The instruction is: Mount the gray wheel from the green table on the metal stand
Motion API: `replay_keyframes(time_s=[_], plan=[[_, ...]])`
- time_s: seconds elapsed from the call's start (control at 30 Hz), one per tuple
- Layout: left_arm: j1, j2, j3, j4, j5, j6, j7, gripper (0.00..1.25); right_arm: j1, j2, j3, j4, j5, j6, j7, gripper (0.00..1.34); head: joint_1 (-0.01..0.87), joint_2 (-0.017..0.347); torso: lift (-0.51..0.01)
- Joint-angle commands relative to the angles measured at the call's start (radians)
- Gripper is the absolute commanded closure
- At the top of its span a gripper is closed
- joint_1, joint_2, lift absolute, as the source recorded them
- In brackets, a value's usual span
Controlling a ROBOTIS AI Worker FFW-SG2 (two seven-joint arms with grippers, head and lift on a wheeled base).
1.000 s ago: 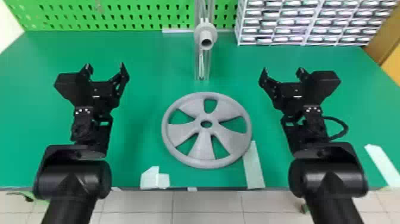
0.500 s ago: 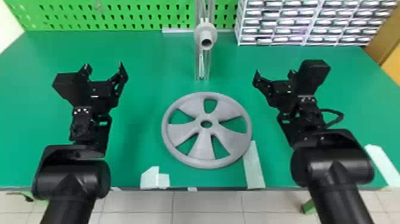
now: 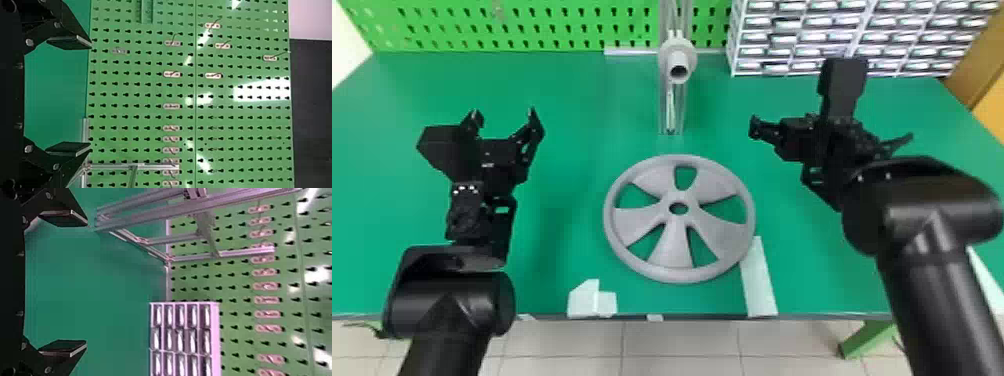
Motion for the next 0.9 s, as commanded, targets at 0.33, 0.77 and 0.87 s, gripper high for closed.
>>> replay_keyframes(time_s=[0.33,0.77,0.87], plan=[[0.000,0.018,-0.012,0.000,-0.017,0.005,-0.001,0.36,-0.203,-0.102,0.082,0.065,-0.244,0.357,-0.101,0.20,0.867,0.052,-0.100],[0.003,0.041,-0.023,0.000,-0.014,0.012,-0.001,0.36,-0.335,-0.153,0.119,0.255,-0.491,0.497,-0.144,0.20,0.867,0.052,-0.100],[0.002,0.044,-0.029,0.000,-0.023,0.014,-0.001,0.36,-0.367,-0.159,0.134,0.292,-0.508,0.523,-0.144,0.20,0.867,0.052,-0.100]])
